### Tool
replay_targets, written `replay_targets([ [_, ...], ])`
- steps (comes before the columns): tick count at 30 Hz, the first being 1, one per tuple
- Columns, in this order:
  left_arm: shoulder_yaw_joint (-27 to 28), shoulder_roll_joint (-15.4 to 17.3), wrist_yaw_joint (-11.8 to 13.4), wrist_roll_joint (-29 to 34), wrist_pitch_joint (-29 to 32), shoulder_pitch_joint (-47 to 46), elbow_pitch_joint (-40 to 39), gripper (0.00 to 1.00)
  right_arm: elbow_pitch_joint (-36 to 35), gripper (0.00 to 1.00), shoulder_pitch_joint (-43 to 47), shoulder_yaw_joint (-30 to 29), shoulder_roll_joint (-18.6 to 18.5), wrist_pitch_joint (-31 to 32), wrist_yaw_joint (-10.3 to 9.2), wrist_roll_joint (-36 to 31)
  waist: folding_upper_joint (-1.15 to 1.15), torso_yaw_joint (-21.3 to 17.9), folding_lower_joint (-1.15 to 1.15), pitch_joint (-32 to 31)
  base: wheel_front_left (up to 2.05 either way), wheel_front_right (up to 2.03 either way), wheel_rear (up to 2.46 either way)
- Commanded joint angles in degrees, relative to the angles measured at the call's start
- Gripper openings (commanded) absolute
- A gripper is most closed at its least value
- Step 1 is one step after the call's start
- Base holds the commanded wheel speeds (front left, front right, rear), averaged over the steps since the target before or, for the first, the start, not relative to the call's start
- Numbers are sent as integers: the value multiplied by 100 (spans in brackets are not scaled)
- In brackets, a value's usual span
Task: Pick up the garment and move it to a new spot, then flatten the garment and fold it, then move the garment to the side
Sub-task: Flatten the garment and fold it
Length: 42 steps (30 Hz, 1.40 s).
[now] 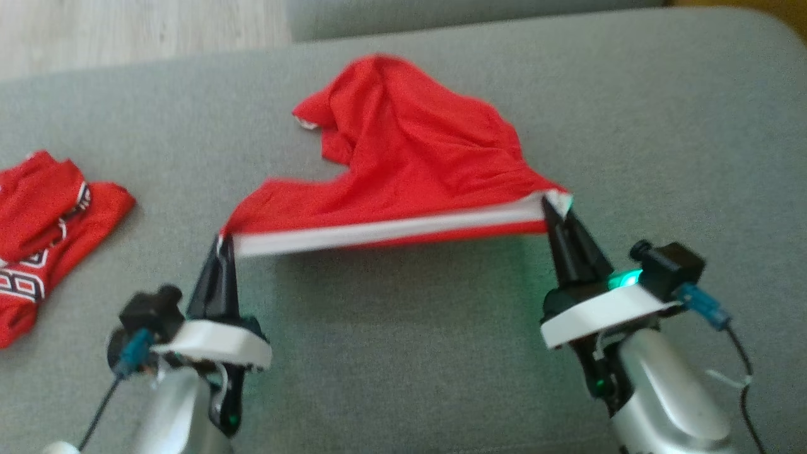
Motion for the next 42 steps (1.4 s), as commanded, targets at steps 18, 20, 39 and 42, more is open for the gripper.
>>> replay_targets([
  [18, -895, 1655, 13, -450, 683, -2275, -2442, 0, -1464, 0, -2107, 348, -1311, 487, -3, 1340, 0, 129, 0, -1114, 0, 0, 0],
  [20, -923, 1717, 13, -485, 926, -2460, -2443, 0, -1456, 0, -2318, 379, -1413, 713, -3, 1404, 0, 155, 0, -1040, 0, 0, 0],
  [39, -996, 1281, 379, -107, 19, -4610, -455, 0, 1334, 0, -5101, 334, -974, 29, -3, 361, 0, 370, 0, 713, 0, 0, 0],
  [42, -960, 1199, 370, -143, -15, -4389, -272, 0, 1586, 0, -4937, 357, -922, -15, -3, 291, 0, 395, 0, 688, 0, 0, 0],
])
